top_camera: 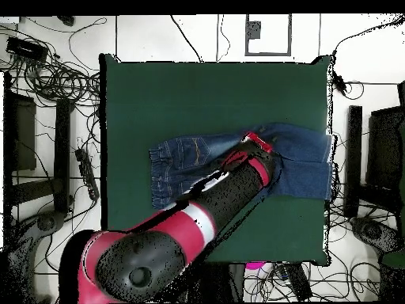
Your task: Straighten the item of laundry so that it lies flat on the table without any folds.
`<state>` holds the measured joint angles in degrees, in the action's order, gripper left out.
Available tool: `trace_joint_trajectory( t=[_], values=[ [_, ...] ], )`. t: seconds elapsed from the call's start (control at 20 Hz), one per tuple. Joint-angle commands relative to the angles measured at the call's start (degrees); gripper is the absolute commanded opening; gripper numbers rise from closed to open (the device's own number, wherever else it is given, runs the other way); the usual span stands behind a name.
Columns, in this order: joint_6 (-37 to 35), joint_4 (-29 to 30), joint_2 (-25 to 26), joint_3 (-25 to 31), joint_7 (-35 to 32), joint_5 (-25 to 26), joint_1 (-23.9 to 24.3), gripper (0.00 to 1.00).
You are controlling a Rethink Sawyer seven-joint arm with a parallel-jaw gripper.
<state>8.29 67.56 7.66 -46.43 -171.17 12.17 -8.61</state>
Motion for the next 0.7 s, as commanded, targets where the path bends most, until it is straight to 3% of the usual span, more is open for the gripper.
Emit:
trace_joint_trajectory(
  t=[0.05,0.3,0.4,0.55,0.7],
  values=[
    [-20.8,6.7,-13.8,26.2,11.5,5.4,8.5,1.0],
    [-28.2,9.4,-16.9,31.4,13.0,5.2,11.8,1.0],
    [-33.6,12.1,-19.1,36.5,13.4,3.1,14.9,1.0],
    [-36.9,12.9,-20.0,38.2,12.5,2.0,15.5,1.0],
    [-35.3,11.4,-19.4,37.8,12.4,4.4,15.3,1.0]
  ],
)
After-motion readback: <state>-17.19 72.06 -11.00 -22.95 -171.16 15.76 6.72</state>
